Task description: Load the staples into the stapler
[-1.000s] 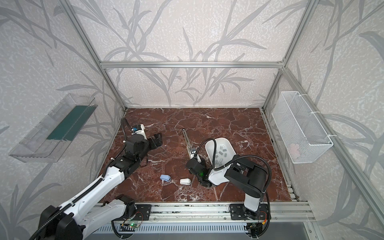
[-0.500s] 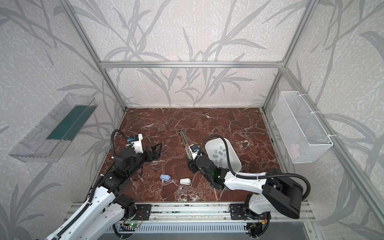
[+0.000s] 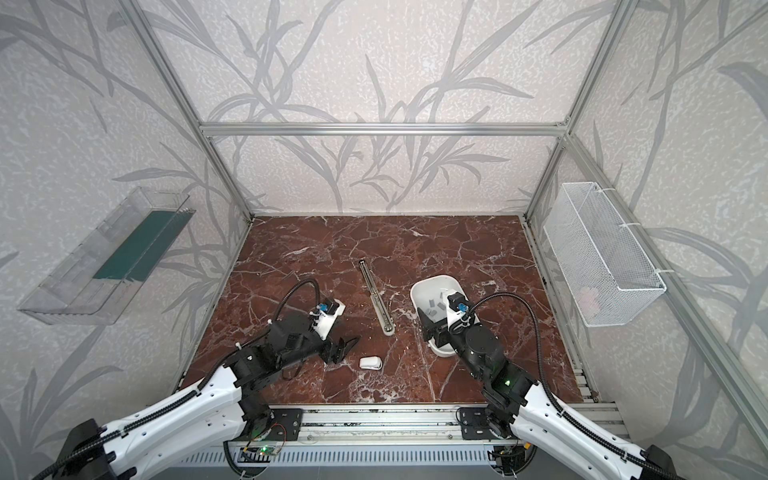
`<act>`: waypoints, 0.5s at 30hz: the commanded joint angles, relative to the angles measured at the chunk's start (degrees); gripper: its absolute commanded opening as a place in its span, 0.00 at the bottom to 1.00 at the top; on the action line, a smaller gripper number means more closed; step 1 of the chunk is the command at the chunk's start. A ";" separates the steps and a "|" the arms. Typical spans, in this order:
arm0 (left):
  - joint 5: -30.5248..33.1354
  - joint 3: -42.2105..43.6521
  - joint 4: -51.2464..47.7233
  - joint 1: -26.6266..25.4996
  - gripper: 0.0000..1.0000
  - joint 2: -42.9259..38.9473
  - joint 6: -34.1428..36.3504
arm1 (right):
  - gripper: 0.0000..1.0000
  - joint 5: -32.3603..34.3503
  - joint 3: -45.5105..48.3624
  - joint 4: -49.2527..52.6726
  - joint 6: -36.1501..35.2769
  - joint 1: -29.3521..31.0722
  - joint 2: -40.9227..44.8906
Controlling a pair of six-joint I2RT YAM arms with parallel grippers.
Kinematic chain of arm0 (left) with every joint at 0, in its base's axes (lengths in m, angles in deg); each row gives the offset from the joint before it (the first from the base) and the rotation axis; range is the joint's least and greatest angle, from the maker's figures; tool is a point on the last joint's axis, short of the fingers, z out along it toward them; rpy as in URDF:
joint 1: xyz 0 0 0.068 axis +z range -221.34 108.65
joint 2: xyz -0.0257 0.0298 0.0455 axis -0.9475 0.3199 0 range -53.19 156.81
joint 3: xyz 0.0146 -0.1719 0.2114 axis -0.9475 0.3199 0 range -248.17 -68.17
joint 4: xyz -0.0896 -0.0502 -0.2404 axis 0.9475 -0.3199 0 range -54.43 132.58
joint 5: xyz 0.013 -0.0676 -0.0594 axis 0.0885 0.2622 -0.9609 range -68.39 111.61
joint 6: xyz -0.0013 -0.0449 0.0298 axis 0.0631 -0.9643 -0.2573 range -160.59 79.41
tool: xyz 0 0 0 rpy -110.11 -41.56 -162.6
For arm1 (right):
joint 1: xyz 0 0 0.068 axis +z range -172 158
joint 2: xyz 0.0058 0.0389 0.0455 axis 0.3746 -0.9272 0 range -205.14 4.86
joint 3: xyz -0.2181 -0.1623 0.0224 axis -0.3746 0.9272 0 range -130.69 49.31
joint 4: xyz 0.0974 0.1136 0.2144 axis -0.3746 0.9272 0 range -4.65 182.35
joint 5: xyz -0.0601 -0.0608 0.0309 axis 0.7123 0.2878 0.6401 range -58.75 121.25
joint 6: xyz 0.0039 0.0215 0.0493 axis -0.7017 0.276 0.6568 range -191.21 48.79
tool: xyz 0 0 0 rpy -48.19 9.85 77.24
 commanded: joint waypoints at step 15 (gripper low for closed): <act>-7.71 -6.81 8.62 -13.35 0.76 31.52 26.03 | 0.97 0.82 4.71 -2.74 3.41 -6.75 0.44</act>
